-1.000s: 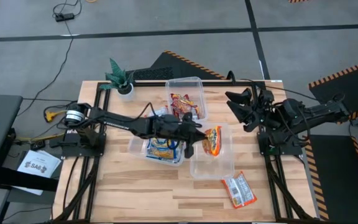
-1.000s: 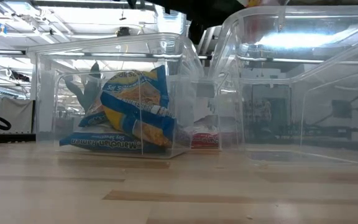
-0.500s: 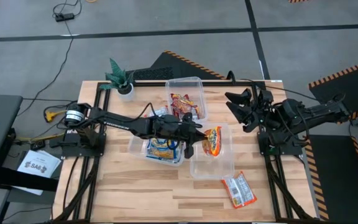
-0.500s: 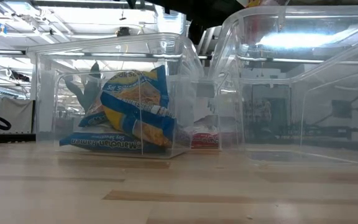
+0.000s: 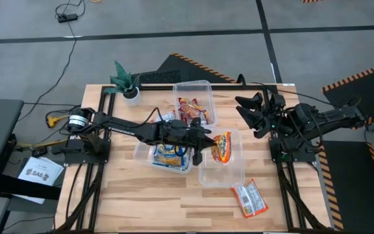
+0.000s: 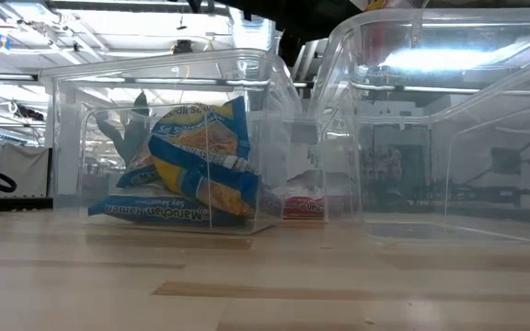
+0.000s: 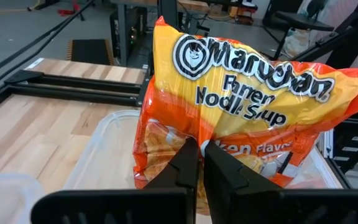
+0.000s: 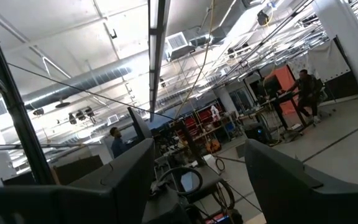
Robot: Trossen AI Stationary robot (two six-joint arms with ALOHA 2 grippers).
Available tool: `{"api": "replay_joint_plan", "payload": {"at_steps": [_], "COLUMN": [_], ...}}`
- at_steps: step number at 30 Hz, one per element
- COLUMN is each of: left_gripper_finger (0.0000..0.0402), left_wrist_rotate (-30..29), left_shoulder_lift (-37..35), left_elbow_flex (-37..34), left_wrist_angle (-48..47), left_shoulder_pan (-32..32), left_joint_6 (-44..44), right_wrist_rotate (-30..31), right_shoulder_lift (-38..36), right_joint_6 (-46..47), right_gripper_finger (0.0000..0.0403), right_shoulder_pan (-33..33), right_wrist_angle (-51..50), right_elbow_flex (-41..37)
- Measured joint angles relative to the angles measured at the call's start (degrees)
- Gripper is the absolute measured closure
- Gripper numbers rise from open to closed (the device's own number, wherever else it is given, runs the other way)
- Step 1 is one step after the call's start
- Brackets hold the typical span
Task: Sort Maruchan noodles
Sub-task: Put the bottom left orange noodle pack into the bottom right transparent bin, then put the bottom orange noodle pack into the bottom right transparent bin
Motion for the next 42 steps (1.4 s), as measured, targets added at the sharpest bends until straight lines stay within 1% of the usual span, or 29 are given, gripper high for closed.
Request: {"api": "replay_joint_plan", "payload": {"at_steps": [4,7,10,18,21,23,26,29,34,37,39,42], "left_gripper_finger": [0.0397,0.0372,0.0330,0.0189,0.0148,0.0129,0.0115,0.0113,0.0113,0.0113,0.0113,0.0113], "left_wrist_rotate": [0.0,0.0,0.0,0.2,1.3,2.9,5.3,6.8,6.8,5.4,4.7,2.6], "left_shoulder_lift": [0.0,0.0,0.0,0.0,-0.4,-1.4,-4.7,-9.4,-19.2,-25.3,-29.8,-37.7], "left_elbow_flex": [0.0,0.0,0.0,0.0,0.0,0.0,0.0,0.0,0.0,0.0,-1.5,-6.9], "left_wrist_angle": [0.0,0.1,0.4,0.7,0.6,0.4,-2.5,-8.5,-17.9,-23.8,-24.2,-21.7], "left_shoulder_pan": [0.0,0.0,0.0,0.3,1.0,1.7,3.1,4.7,6.8,7.6,7.8,7.8], "left_joint_6": [0.0,0.0,-0.6,-3.5,-4.7,-6.3,-8.0,-7.6,-3.9,-2.0,-1.0,-1.8], "right_wrist_rotate": [0.0,0.0,0.0,0.0,0.0,0.0,0.0,0.0,0.0,0.0,0.0,0.0], "right_shoulder_lift": [0.0,0.0,0.0,0.0,0.0,0.0,0.0,0.0,0.0,0.0,0.0,0.0], "right_joint_6": [0.0,0.0,0.0,0.0,0.0,0.0,0.0,0.0,0.0,0.0,0.0,0.0], "right_gripper_finger": [0.0132,0.0132,0.0132,0.0132,0.0132,0.0132,0.0132,0.0132,0.0132,0.0132,0.0132,0.0132], "right_shoulder_pan": [0.0,0.0,0.0,0.0,0.0,0.0,0.0,0.0,0.0,0.0,0.0,0.0], "right_wrist_angle": [0.0,0.0,0.0,0.0,0.0,0.0,0.0,0.0,-0.1,-0.2,-0.2,-0.2], "right_elbow_flex": [0.0,0.0,0.0,0.0,0.0,0.0,0.0,0.0,0.0,0.0,0.0,0.0]}}
